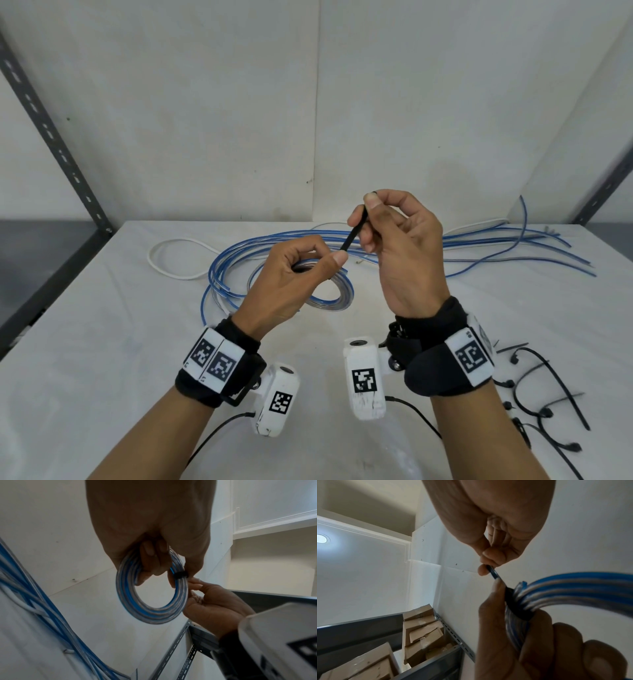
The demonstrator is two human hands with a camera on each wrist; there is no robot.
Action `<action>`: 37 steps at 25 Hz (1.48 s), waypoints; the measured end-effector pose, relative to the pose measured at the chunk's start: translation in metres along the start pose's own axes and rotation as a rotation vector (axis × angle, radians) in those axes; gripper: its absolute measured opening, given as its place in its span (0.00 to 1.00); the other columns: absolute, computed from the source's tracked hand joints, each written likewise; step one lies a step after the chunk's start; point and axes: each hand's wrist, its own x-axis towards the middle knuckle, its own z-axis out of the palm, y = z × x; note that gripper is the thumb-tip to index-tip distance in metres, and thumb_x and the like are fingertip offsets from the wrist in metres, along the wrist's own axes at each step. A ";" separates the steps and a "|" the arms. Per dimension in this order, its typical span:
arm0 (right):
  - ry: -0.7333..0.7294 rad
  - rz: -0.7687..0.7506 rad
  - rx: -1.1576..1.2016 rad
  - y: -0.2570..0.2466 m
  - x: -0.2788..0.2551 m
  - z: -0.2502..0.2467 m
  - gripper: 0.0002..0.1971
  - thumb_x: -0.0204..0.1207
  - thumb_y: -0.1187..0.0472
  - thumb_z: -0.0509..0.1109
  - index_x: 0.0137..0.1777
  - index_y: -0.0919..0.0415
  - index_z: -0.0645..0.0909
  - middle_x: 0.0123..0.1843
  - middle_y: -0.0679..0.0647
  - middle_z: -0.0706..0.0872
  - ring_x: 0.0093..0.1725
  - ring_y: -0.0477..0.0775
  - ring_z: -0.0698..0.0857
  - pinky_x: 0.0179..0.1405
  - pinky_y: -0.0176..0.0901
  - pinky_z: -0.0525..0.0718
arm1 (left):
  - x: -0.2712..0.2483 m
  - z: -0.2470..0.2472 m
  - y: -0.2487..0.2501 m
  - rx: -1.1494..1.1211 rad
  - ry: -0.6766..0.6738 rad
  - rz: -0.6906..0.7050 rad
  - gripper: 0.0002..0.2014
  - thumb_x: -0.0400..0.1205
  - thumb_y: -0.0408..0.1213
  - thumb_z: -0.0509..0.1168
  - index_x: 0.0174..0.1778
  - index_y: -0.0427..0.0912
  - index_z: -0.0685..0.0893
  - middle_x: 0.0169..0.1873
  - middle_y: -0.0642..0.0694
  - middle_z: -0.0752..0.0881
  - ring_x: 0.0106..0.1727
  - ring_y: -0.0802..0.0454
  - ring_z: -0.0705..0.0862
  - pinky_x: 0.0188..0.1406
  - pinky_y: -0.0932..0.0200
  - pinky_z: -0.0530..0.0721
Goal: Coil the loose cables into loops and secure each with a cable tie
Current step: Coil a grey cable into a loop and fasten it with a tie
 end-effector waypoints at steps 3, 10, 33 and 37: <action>0.011 -0.005 -0.016 -0.002 -0.003 0.002 0.05 0.87 0.69 0.66 0.48 0.64 0.79 0.34 0.57 0.89 0.25 0.49 0.74 0.28 0.38 0.76 | 0.001 -0.002 -0.006 0.030 -0.007 0.003 0.22 0.83 0.48 0.73 0.38 0.30 0.82 0.27 0.56 0.80 0.28 0.44 0.72 0.32 0.54 0.72; -0.007 -0.022 -0.059 -0.005 0.001 -0.002 0.04 0.87 0.69 0.66 0.51 0.69 0.79 0.35 0.58 0.90 0.26 0.49 0.75 0.28 0.37 0.77 | -0.001 0.000 -0.008 0.013 -0.024 -0.031 0.17 0.85 0.45 0.71 0.38 0.34 0.82 0.27 0.49 0.77 0.29 0.49 0.72 0.33 0.53 0.72; -0.593 0.205 -0.515 0.110 -0.020 0.219 0.08 0.80 0.71 0.69 0.43 0.60 0.84 0.38 0.57 0.92 0.30 0.50 0.85 0.41 0.47 0.90 | -0.148 -0.211 0.008 1.248 -0.094 -0.412 0.16 0.78 0.54 0.76 0.61 0.58 0.90 0.49 0.59 0.92 0.47 0.57 0.85 0.49 0.54 0.83; -0.650 0.121 -0.586 0.144 -0.043 0.245 0.09 0.82 0.71 0.65 0.47 0.60 0.86 0.41 0.56 0.93 0.34 0.49 0.87 0.52 0.51 0.91 | -0.157 -0.206 -0.012 1.167 -0.290 -0.547 0.21 0.80 0.51 0.75 0.68 0.49 0.86 0.60 0.52 0.89 0.54 0.54 0.83 0.60 0.53 0.84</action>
